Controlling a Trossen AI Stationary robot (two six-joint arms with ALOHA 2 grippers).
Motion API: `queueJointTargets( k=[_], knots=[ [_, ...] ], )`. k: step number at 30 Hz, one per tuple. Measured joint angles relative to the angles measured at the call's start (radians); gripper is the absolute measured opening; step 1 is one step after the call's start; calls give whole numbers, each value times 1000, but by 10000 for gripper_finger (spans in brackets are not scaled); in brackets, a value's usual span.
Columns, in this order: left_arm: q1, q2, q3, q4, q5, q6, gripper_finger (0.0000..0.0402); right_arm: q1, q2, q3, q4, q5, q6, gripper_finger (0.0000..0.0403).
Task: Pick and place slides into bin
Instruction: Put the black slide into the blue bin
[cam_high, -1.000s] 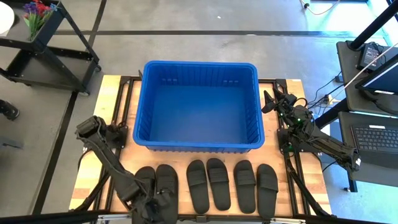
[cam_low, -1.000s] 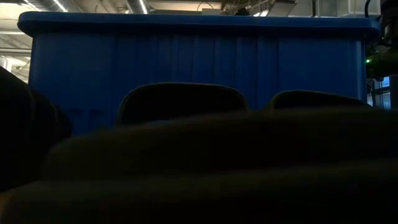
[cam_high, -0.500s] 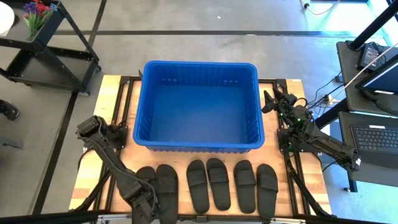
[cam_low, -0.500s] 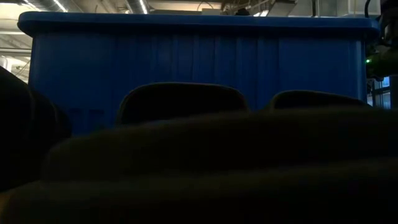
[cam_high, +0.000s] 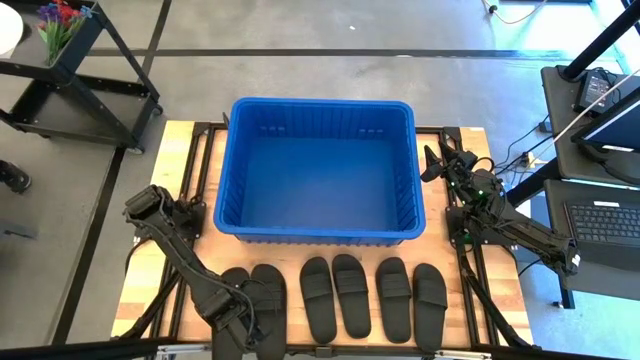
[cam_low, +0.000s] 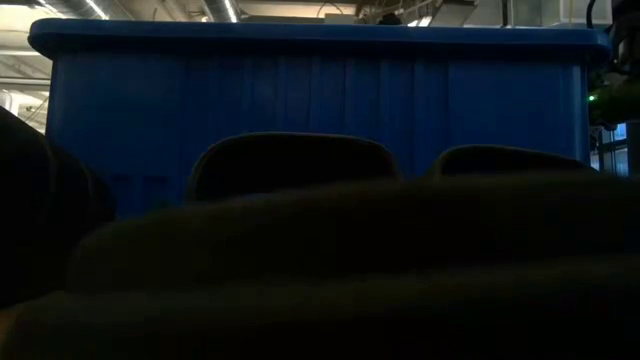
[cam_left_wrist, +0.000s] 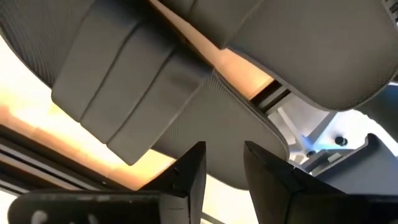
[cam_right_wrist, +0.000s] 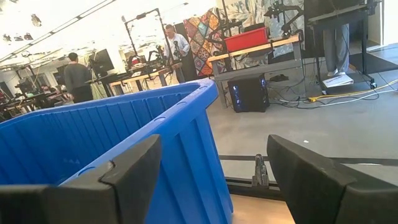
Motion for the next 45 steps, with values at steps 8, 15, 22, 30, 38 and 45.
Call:
queueJointTargets(
  k=[8, 15, 22, 30, 38, 45],
  knots=[
    [0, 0, 0, 1, -6, -5, 101, 0, 0, 0, 0, 0, -26, 294],
    [-17, 1, 67, 18, -171, -6, 101, 0, 0, 0, 0, 0, -28, 294],
    [-23, 48, 219, -73, -226, -29, 101, 0, 0, 0, 0, 0, -29, 294],
    [-70, 245, 477, -175, -222, -78, 101, 0, 0, 0, 0, 0, -29, 294],
    [-155, 390, 647, -455, -111, -238, 101, 0, 0, 0, 0, 0, -28, 294],
    [-150, 407, 615, -460, -92, -215, 101, 0, 0, 0, 0, 0, -27, 294]
  ],
)
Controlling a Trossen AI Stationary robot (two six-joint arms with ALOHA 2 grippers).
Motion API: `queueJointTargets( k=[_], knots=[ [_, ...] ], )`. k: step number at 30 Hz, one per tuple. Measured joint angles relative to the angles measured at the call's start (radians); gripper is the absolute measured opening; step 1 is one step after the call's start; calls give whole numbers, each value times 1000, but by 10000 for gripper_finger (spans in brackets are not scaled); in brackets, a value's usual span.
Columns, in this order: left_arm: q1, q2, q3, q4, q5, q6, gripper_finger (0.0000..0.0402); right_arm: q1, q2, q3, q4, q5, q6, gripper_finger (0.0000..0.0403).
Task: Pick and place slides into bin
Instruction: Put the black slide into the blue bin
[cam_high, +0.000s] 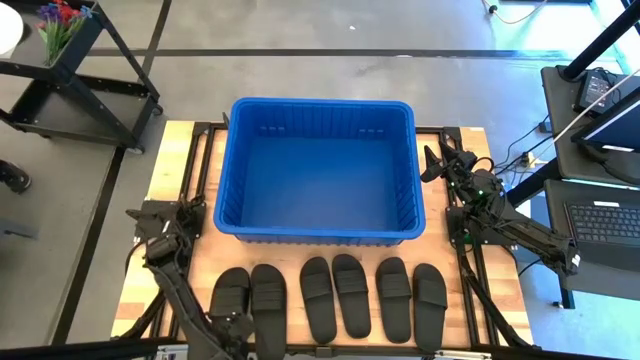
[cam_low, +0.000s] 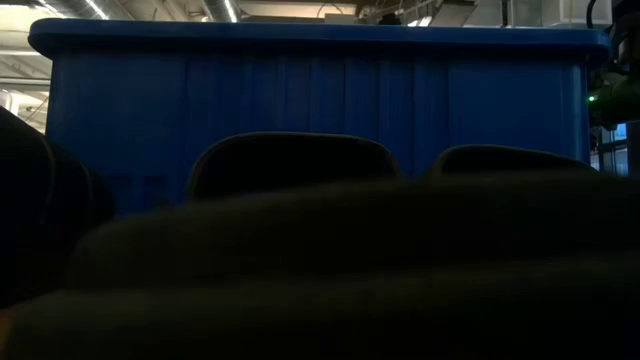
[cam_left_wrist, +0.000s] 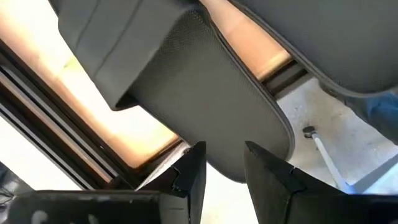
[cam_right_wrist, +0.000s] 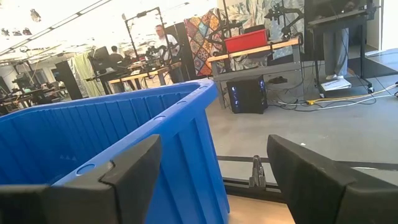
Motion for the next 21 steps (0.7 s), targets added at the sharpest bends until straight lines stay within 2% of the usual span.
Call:
queueJointTargets(
  k=[17, 21],
  knots=[
    [20, 0, -1, 3, 2, 6, 101, 0, 0, 0, 0, 0, -1, 294],
    [22, 0, -1, 2, 5, 5, 118, 0, 0, 0, 0, 0, -1, 294]
  ],
)
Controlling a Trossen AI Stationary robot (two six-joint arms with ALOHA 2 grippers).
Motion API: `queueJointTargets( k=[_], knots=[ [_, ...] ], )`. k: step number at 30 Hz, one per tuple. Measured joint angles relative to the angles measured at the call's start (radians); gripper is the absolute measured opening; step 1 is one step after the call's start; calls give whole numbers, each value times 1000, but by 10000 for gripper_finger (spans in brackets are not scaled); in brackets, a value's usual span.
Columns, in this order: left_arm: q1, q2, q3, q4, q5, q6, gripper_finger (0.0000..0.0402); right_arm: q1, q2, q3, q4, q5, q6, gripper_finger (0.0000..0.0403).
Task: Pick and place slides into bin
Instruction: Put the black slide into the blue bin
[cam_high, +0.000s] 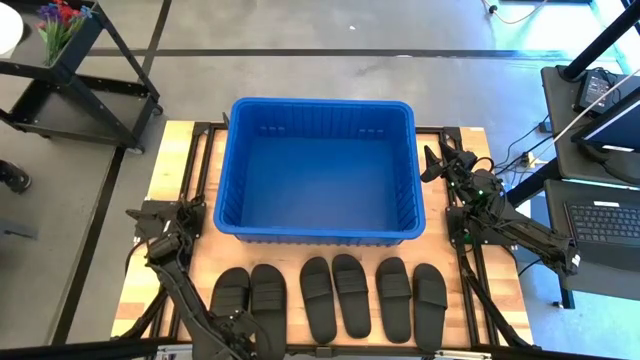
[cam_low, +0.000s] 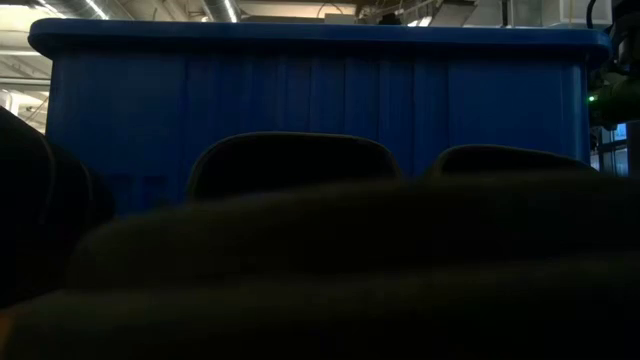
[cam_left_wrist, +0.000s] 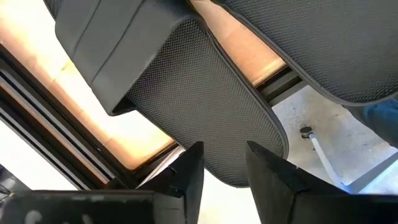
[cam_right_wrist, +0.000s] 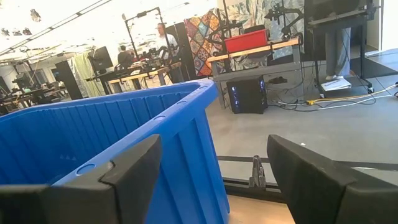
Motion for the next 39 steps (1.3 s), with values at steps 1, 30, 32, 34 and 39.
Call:
queueJointTargets(
  k=[1, 30, 32, 34, 39],
  knots=[
    [0, 0, 0, 0, 0, 1, 127, 0, 0, 0, 0, 0, 0, 294],
    [85, -2, -146, -8, 103, 217, 247, 0, 0, 0, 0, 0, -26, 294],
    [99, -2, -178, -12, 104, 217, 247, 0, 0, 0, 0, 0, -26, 294],
    [113, -2, -206, -10, 104, 220, 247, 0, 0, 0, 0, 0, -27, 294],
    [136, -2, -266, -11, 104, 243, 247, 0, 0, 0, 0, 0, -27, 294]
  ],
)
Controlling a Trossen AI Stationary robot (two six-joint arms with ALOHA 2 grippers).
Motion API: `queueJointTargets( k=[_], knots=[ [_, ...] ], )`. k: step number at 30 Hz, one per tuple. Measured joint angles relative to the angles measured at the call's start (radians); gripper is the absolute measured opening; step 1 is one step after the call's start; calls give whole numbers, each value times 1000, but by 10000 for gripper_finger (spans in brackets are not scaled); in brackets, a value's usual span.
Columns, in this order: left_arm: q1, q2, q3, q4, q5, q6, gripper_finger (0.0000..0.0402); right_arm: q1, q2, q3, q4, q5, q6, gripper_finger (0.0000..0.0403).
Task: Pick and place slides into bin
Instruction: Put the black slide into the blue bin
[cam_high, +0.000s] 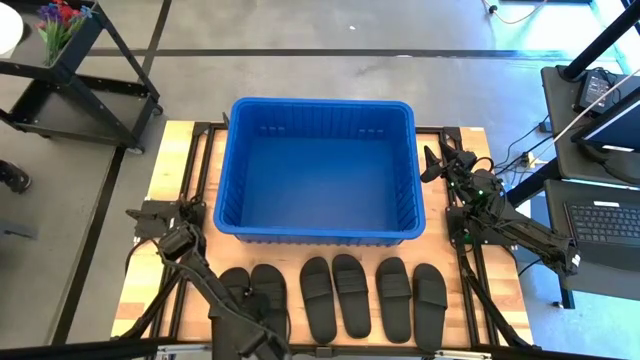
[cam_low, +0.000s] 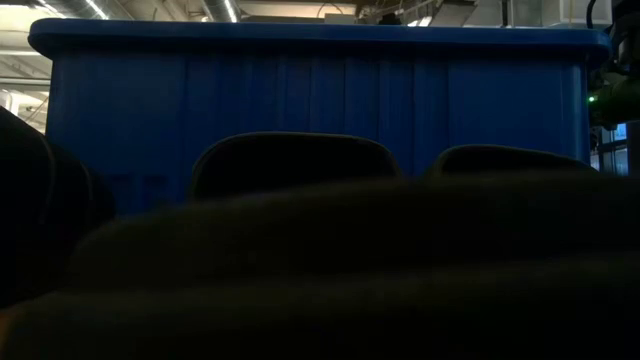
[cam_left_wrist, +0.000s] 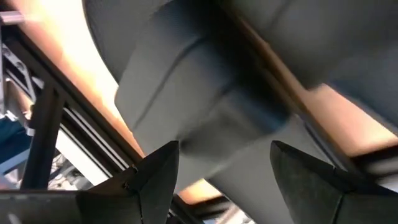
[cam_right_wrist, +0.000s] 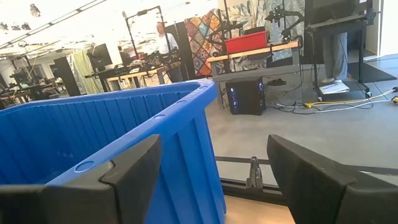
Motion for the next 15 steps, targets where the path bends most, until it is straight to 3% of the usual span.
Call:
queueJointTargets(
  k=[9, 15],
  knots=[
    [10, 0, -76, -2, 70, 79, 244, 0, 0, 0, 0, 0, 0, 294],
    [10, 0, -77, -4, 69, 81, 202, 0, 0, 0, 0, 0, 0, 294]
  ],
)
